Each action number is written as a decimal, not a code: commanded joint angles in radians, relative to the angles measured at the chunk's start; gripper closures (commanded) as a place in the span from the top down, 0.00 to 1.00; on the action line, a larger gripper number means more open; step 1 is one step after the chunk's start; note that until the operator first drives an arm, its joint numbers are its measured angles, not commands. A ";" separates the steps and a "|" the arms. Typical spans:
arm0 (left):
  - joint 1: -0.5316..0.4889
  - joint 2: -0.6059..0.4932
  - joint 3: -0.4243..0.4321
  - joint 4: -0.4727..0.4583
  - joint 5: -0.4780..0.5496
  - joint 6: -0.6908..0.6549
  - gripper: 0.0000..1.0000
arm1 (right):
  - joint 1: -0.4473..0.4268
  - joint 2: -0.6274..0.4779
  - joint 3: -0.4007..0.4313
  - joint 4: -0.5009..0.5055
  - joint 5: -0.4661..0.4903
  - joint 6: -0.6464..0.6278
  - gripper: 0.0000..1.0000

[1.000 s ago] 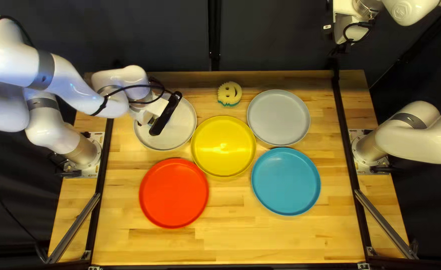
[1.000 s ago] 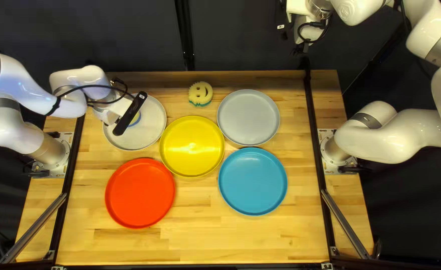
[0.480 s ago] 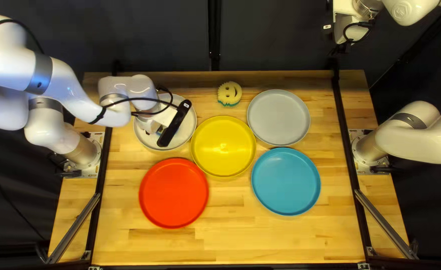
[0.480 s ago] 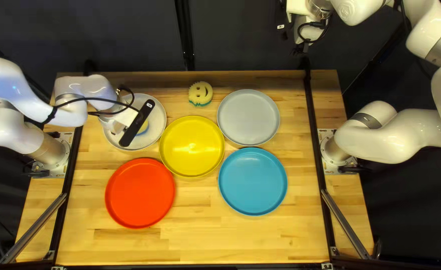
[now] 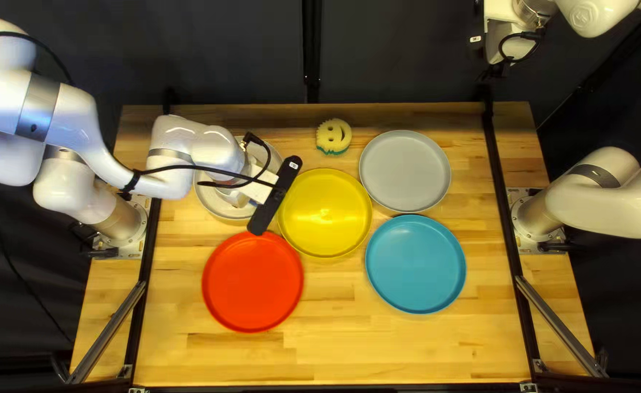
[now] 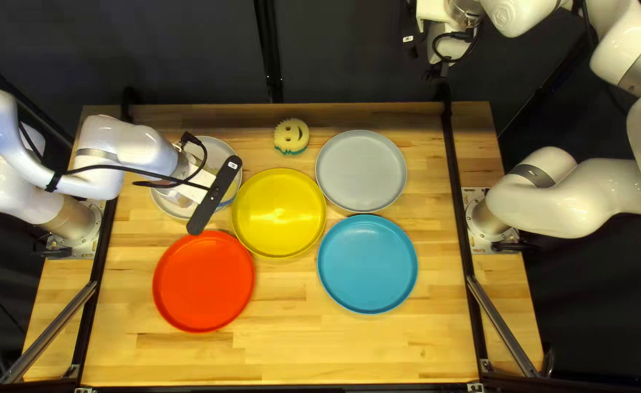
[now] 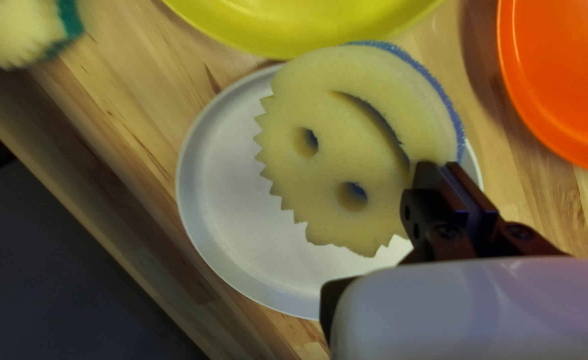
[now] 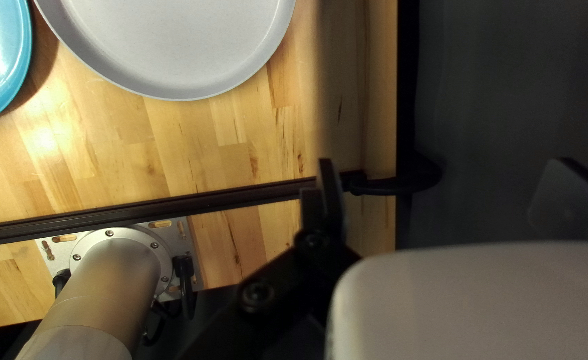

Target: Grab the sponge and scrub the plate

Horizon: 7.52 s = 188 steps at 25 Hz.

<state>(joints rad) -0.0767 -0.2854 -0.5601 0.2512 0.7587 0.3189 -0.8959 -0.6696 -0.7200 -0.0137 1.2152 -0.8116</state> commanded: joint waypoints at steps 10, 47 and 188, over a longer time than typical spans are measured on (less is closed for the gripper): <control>-0.021 0.356 -0.128 0.061 -0.292 0.019 0.00 | 0.000 0.000 0.000 0.000 0.000 0.000 1.00; 0.017 0.411 -0.148 0.010 -0.310 0.145 0.00 | 0.000 0.000 0.000 0.000 0.000 0.000 1.00; 0.017 0.597 -0.409 -0.034 -0.278 0.300 0.00 | 0.000 0.000 0.000 0.000 0.000 0.000 1.00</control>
<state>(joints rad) -0.0599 0.3225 -0.9844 0.2189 0.4823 0.6139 -0.8959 -0.6696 -0.7200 -0.0137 1.2152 -0.8116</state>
